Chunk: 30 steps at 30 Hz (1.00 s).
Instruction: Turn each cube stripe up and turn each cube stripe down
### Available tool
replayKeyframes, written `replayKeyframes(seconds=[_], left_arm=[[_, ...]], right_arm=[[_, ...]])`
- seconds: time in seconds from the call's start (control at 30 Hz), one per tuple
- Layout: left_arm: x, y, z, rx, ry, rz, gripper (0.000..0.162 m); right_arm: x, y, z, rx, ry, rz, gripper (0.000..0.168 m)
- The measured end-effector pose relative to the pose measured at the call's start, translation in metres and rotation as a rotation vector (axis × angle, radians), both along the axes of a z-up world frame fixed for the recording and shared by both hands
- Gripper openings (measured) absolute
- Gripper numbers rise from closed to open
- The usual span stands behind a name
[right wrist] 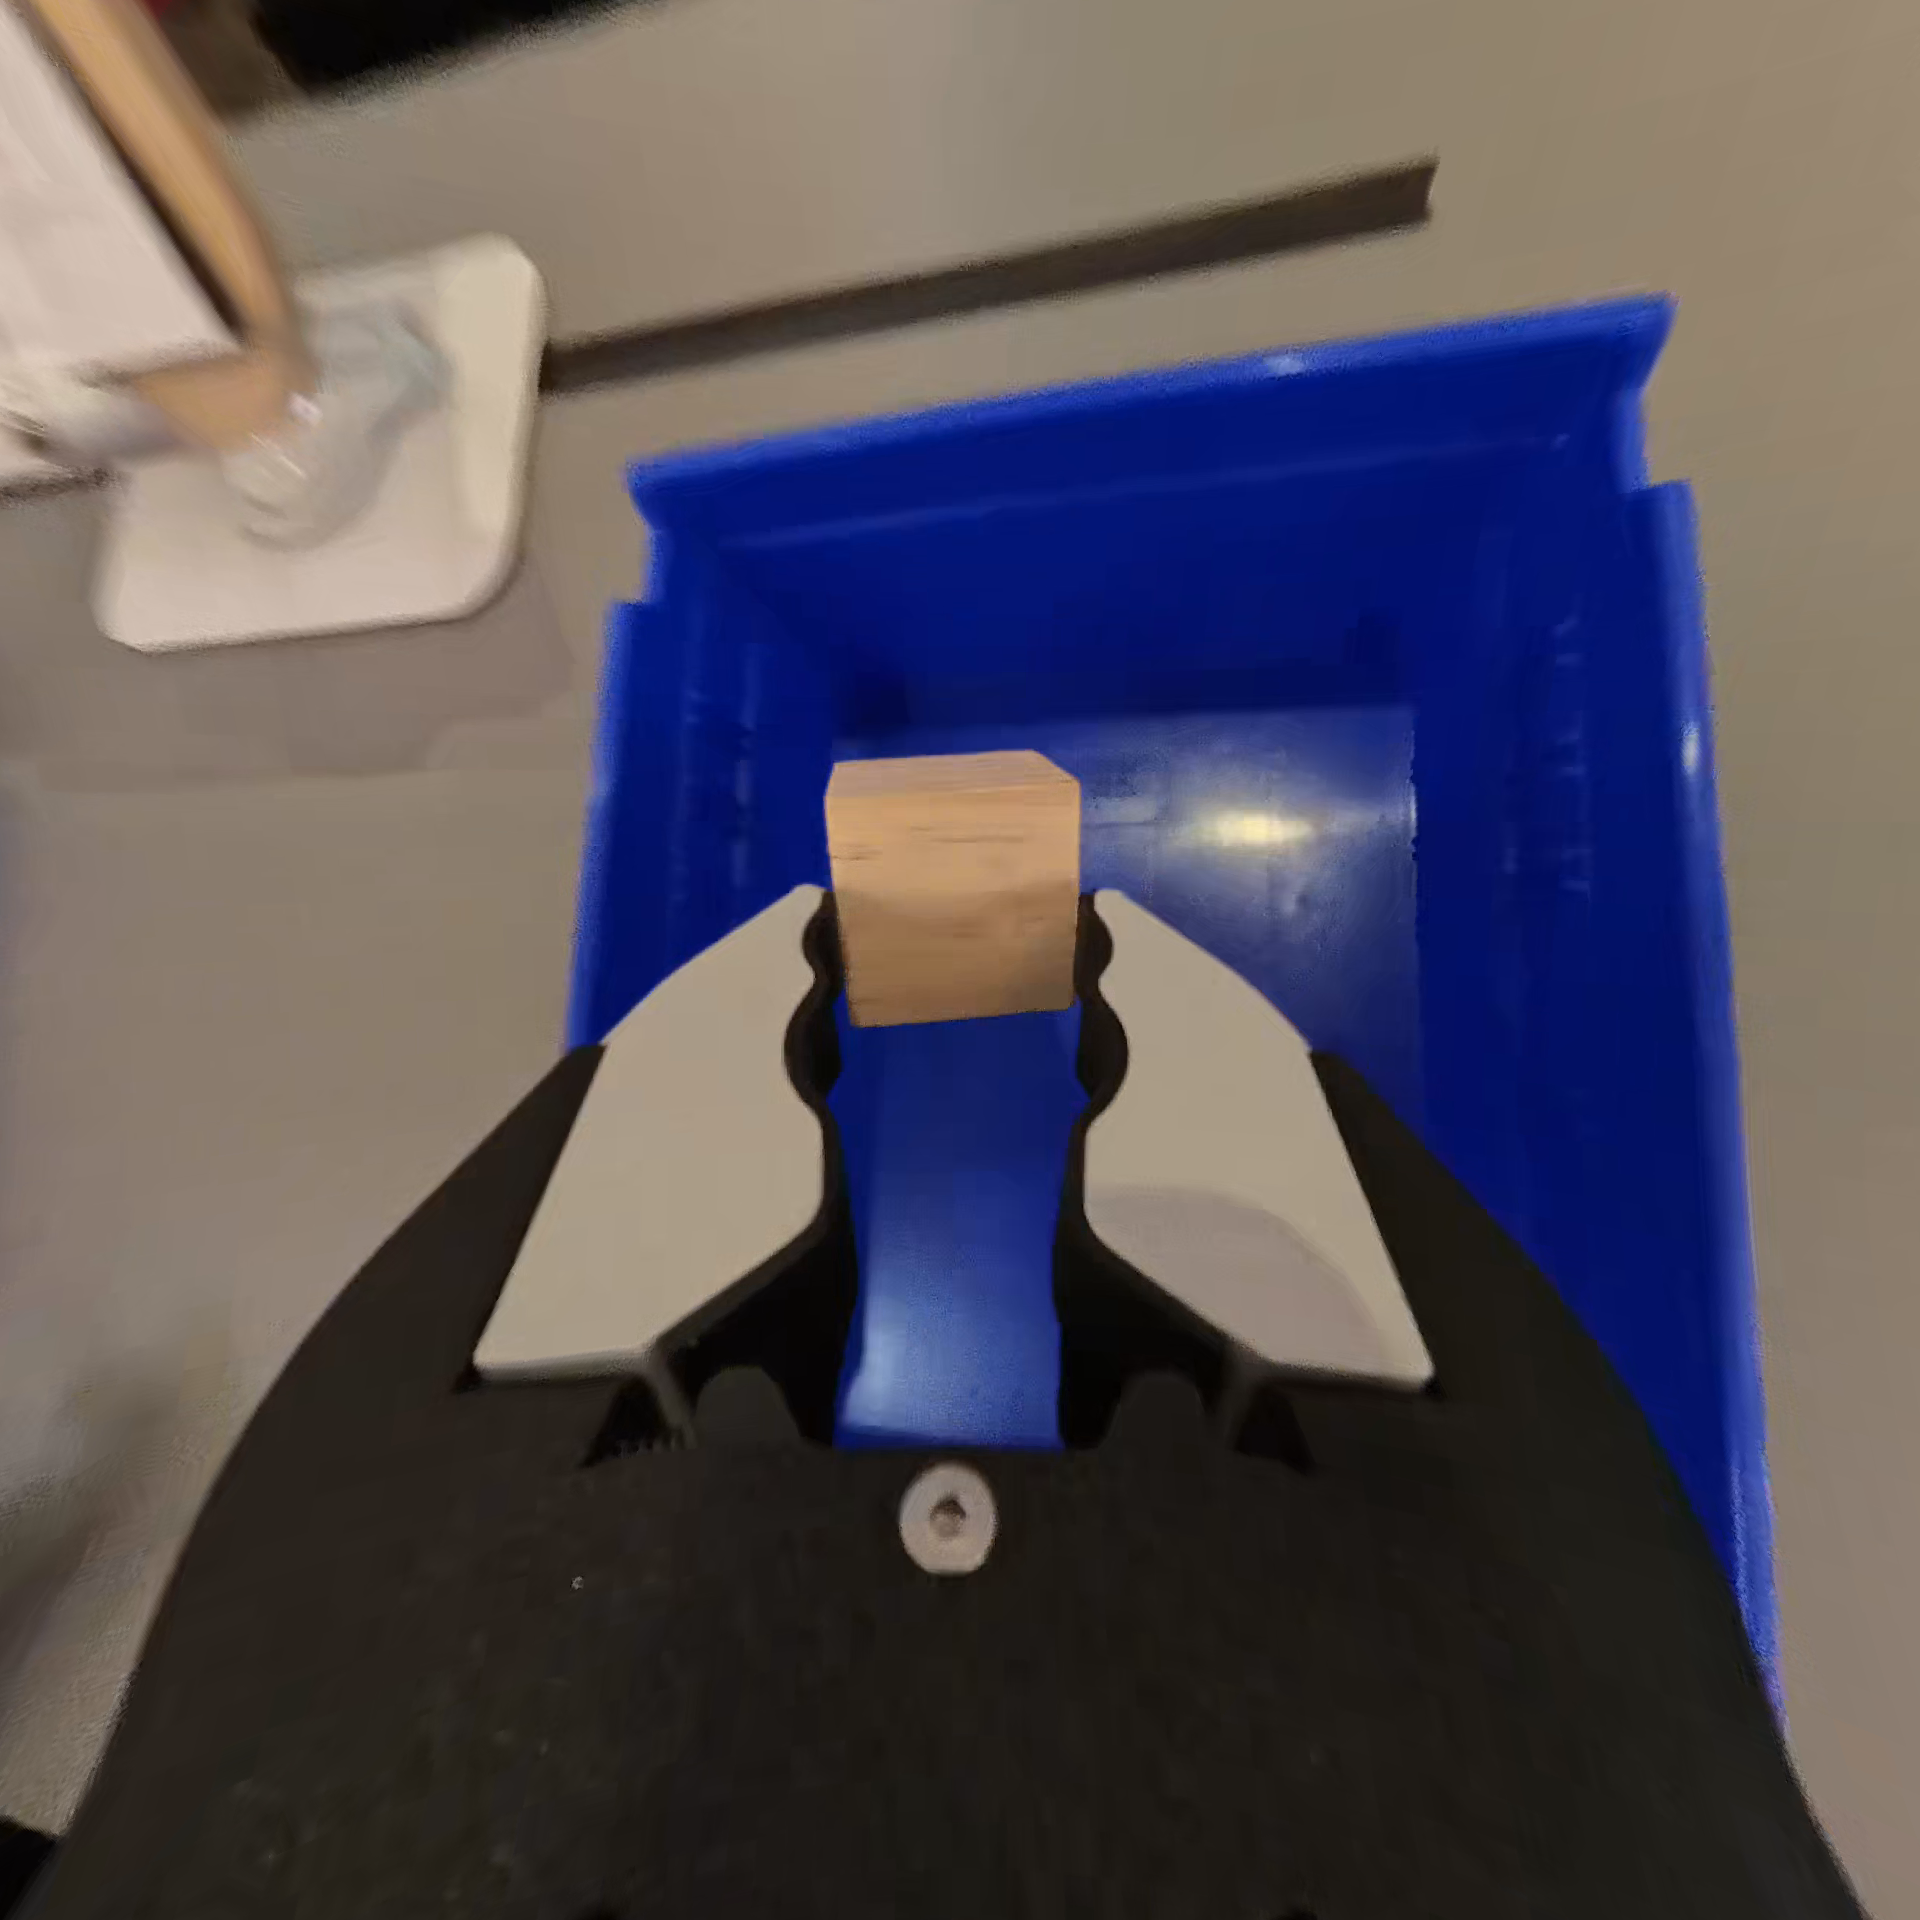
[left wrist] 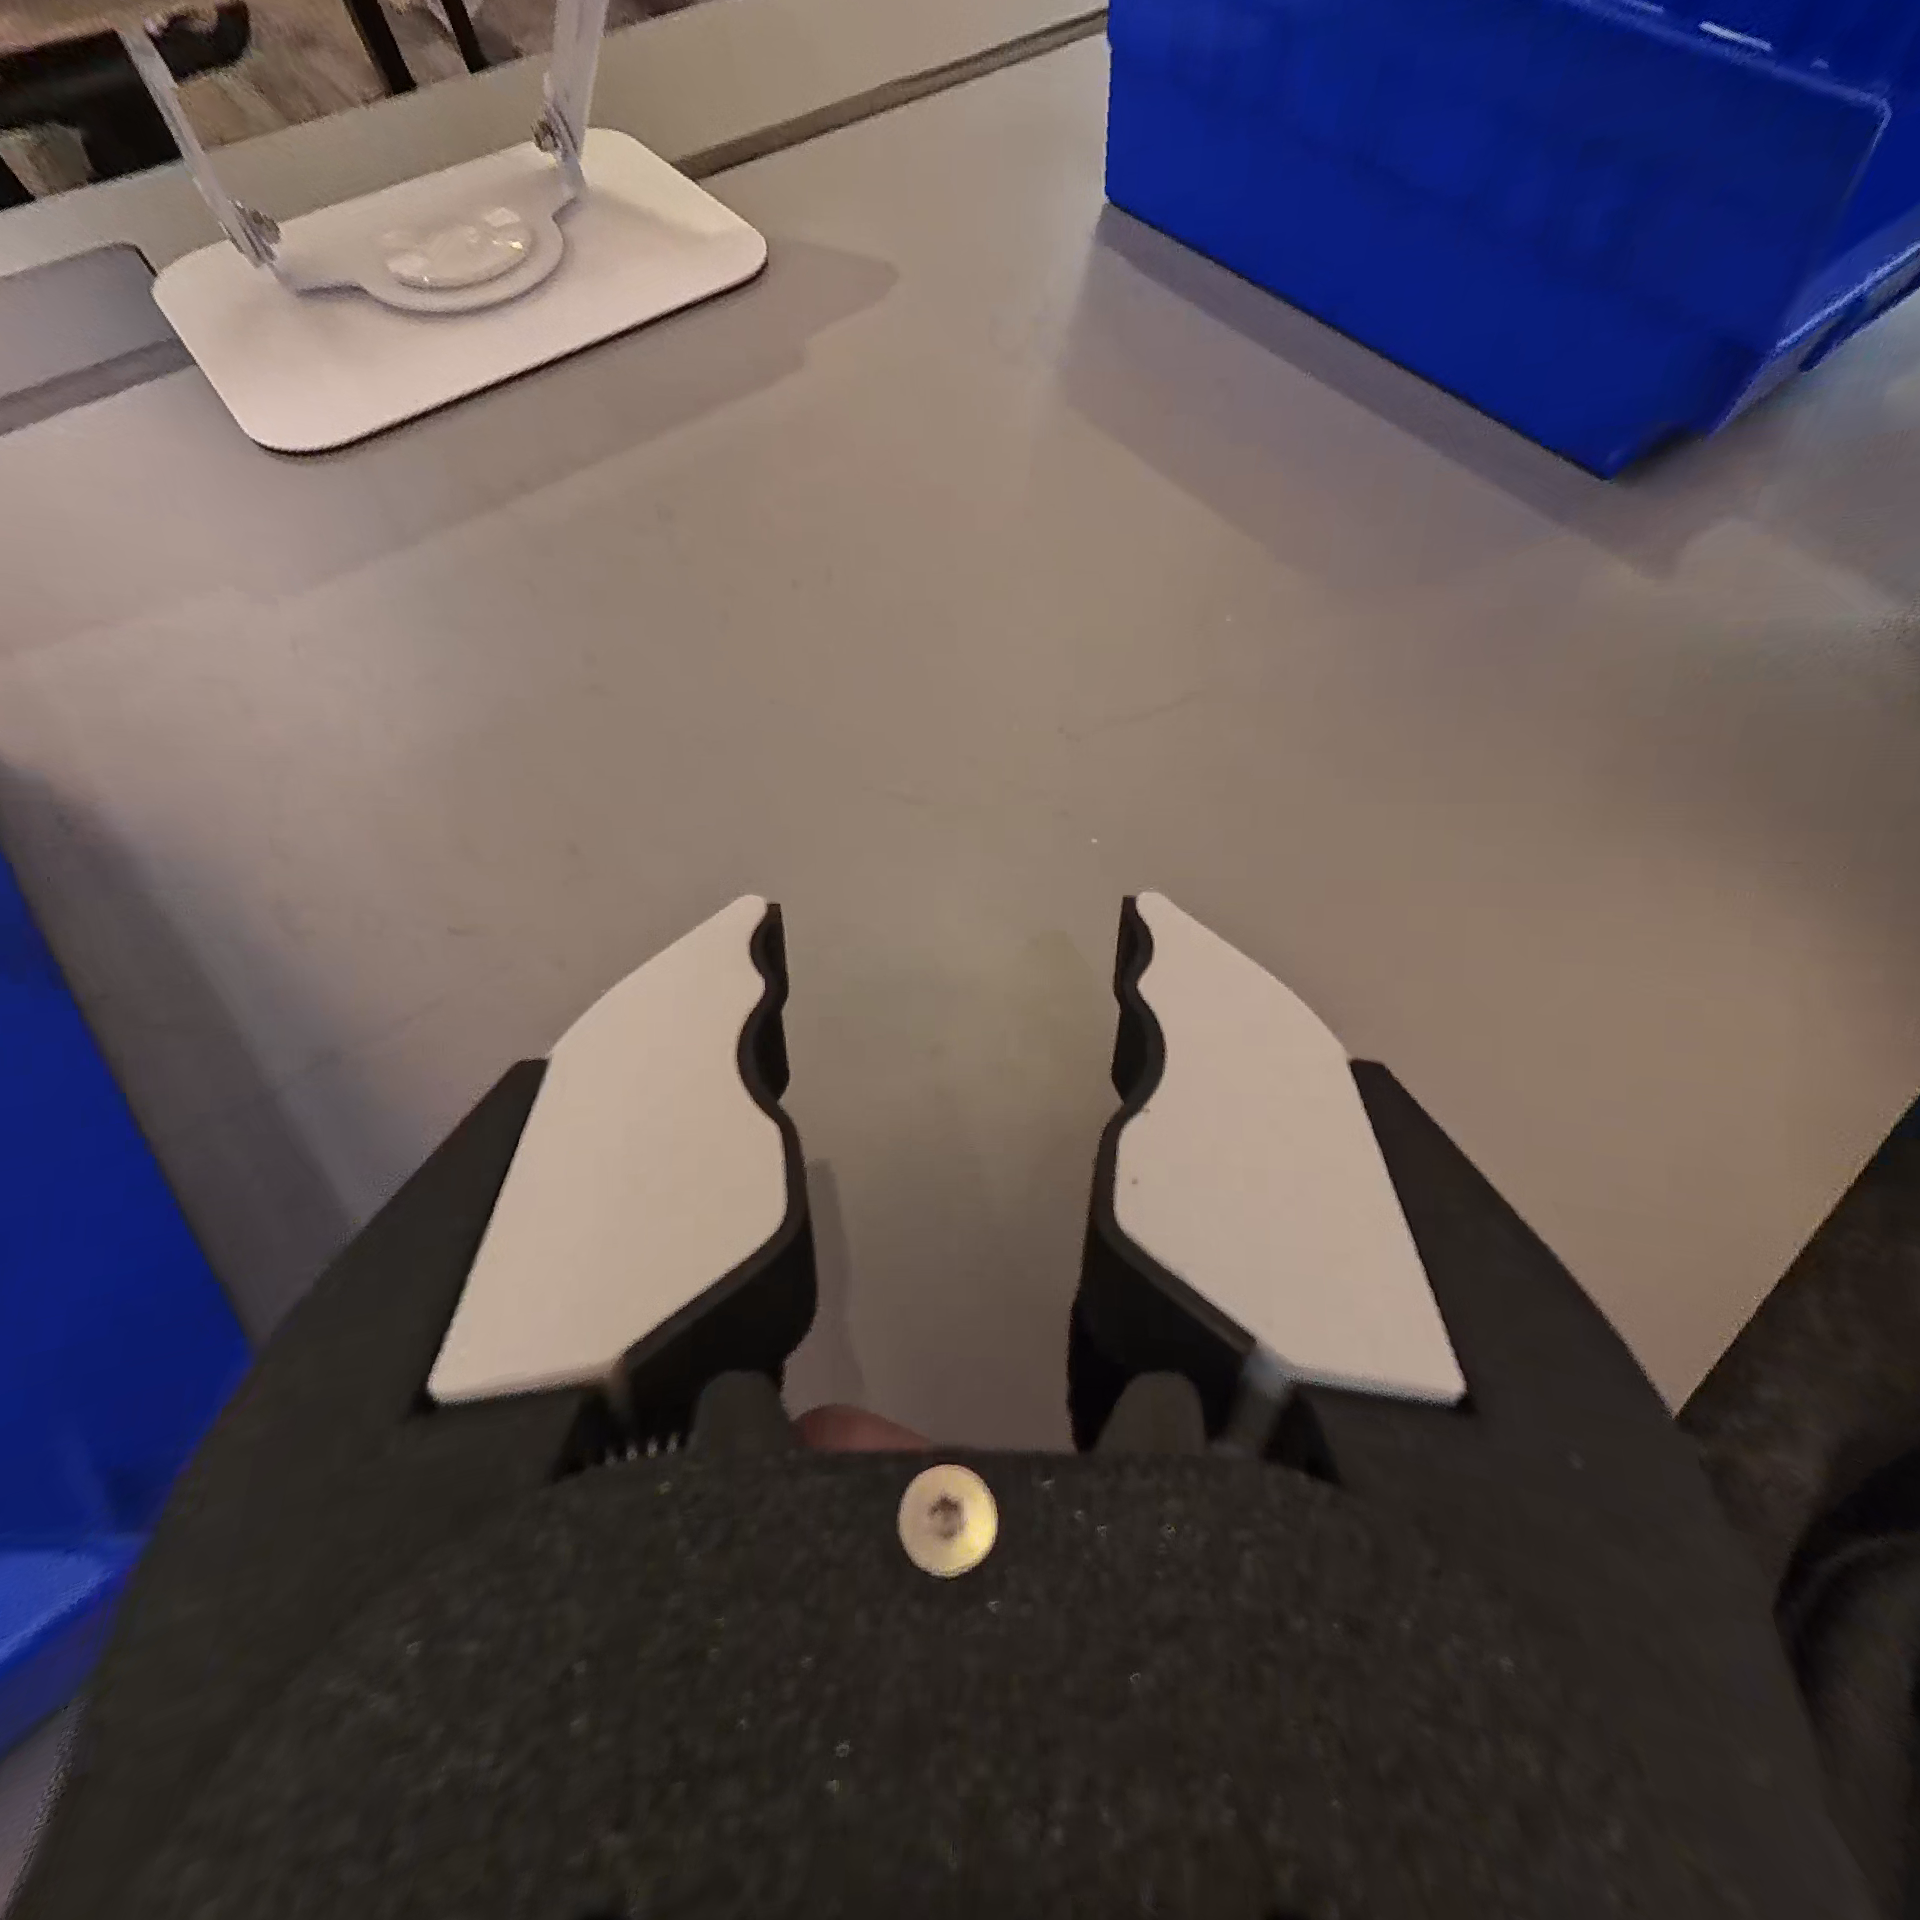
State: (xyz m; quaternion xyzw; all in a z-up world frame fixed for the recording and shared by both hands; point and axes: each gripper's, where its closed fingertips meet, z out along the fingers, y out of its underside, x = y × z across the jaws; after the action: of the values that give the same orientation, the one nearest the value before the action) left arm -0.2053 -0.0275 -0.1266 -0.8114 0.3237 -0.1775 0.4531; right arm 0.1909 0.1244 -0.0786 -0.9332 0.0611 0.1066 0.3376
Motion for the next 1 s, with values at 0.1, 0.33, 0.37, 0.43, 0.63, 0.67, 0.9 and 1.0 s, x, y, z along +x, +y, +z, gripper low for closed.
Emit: replayKeyframes(seconds=[0.1, 0.33, 0.37, 0.43, 0.63, 0.67, 0.9, 1.0], left_arm=[[-0.001, 0.000, -0.007, -0.043, 0.003, 0.000, 0.060], [-0.002, -0.003, -0.016, -0.076, 0.032, -0.014, 0.060], [-0.002, -0.003, -0.017, -0.071, 0.036, -0.016, 0.060], [-0.002, -0.003, -0.017, -0.070, 0.043, -0.018, 0.060], [-0.003, -0.003, -0.017, -0.084, 0.021, -0.014, 0.062], [-0.003, -0.002, -0.016, -0.084, 0.019, -0.012, 0.062], [-0.003, 0.000, -0.016, -0.095, 0.001, -0.003, 0.062], [-0.004, 0.001, -0.017, -0.095, 0.000, 0.003, 0.062]], right_arm=[[-0.008, 0.017, -0.037, -0.150, -0.120, 0.051, 0.043], [-0.009, 0.044, -0.084, -0.360, -0.292, 0.071, 0.043], [-0.010, 0.046, -0.088, -0.375, -0.286, 0.077, 0.044], [-0.010, 0.050, -0.090, -0.369, -0.282, 0.070, 0.044], [-0.013, 0.043, -0.038, -0.141, -0.317, 0.075, 0.063], [-0.022, 0.036, -0.018, -0.043, -0.285, 0.080, 0.060], [-0.184, -0.081, 0.068, 0.604, 0.185, 0.441, 0.054], [-0.253, -0.132, 0.012, 0.520, 0.266, 0.626, 0.058]])
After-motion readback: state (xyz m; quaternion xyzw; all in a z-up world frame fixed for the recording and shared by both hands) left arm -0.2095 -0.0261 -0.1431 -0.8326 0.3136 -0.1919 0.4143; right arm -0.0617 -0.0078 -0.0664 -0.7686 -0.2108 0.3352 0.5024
